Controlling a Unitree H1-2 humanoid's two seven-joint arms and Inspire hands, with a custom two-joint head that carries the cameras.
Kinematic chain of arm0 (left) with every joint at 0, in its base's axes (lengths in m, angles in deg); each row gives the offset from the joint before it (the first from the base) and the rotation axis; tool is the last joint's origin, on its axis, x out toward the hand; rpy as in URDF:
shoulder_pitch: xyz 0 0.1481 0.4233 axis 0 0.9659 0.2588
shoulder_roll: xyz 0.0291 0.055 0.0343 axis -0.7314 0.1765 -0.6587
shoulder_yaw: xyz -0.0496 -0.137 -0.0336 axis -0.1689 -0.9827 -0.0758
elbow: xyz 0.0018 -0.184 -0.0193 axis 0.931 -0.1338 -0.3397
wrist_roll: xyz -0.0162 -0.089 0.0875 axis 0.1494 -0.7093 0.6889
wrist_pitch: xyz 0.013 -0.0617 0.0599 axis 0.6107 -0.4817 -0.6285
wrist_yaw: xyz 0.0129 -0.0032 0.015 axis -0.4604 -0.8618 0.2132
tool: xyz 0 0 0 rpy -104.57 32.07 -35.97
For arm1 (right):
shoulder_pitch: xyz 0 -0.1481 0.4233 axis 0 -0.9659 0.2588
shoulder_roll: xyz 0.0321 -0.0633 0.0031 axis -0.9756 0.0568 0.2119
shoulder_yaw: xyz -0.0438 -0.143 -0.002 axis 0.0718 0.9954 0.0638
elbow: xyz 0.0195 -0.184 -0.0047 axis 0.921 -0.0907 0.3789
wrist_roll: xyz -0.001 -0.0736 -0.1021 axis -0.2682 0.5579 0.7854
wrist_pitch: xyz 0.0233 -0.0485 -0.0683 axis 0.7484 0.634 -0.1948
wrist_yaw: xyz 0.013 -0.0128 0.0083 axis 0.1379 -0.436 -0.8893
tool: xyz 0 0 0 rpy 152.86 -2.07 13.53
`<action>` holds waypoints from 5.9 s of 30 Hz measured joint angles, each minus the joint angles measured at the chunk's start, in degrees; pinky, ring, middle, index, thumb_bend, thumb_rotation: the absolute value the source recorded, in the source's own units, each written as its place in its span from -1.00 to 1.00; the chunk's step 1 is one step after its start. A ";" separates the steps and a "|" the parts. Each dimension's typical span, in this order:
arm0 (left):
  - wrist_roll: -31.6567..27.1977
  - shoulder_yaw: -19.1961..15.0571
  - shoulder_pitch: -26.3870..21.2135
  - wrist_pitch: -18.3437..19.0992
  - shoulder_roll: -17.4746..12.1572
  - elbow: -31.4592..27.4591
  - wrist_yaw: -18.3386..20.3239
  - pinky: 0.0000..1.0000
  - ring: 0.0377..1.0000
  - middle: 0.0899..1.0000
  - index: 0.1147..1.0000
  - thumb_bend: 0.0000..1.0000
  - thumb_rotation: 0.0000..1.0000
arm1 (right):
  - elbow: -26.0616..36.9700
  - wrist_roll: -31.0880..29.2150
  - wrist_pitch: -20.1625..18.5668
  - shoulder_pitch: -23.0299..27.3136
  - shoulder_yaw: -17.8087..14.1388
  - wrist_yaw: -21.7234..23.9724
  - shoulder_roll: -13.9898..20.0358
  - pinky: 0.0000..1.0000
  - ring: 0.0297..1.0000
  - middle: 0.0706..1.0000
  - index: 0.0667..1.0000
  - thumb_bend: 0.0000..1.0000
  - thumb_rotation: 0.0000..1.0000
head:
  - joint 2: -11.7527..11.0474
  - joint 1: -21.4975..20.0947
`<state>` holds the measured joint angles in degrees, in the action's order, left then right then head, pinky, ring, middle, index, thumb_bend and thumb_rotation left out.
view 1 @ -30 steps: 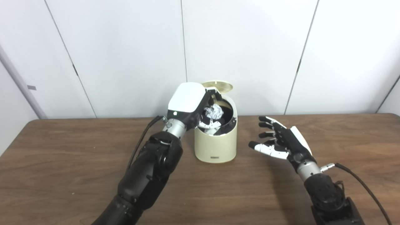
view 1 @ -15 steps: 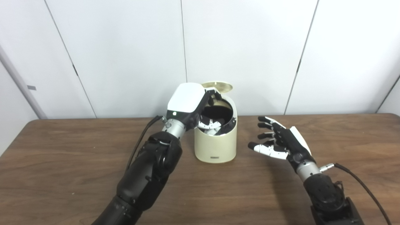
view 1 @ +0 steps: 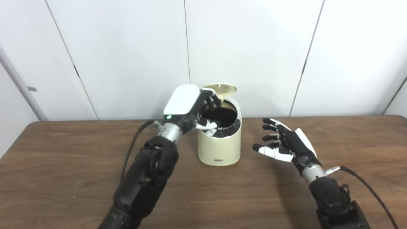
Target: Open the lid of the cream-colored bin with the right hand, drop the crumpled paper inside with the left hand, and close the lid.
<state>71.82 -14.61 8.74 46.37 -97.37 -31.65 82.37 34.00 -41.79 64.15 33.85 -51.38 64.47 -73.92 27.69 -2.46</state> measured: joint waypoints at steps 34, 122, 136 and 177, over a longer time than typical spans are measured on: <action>-24.65 -14.28 18.26 -1.88 3.70 -2.65 -5.40 0.01 0.14 -0.11 -0.13 0.03 -1.00 | 1.77 -1.58 4.90 3.73 -1.29 0.17 0.99 0.36 0.58 0.67 0.68 0.12 -0.17 | -5.10 -0.97; -24.44 -12.24 18.94 -1.40 4.55 -1.68 -5.38 -0.08 0.07 -0.12 -0.10 0.03 -1.00 | 4.51 15.04 9.73 20.34 13.40 21.13 11.29 0.50 0.71 0.65 0.60 0.38 0.08 | -1.23 0.96; -24.41 -12.06 18.91 -0.65 5.08 -2.35 -5.38 -0.09 0.07 -0.12 -0.11 0.03 -1.00 | 5.56 16.14 12.63 19.83 13.78 22.44 12.36 0.53 0.75 0.59 0.50 0.40 0.04 | -0.35 1.31; -24.51 -12.18 18.91 2.28 5.65 -3.72 -5.37 -0.08 0.08 -0.12 -0.12 0.03 -1.00 | 2.36 24.63 22.25 19.02 18.18 19.78 13.22 0.75 0.81 0.57 0.42 0.43 0.06 | 2.28 2.19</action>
<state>47.30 -26.79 27.65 48.65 -91.72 -35.37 76.99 36.36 -17.16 86.40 52.87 -33.21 84.25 -60.70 29.97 -0.26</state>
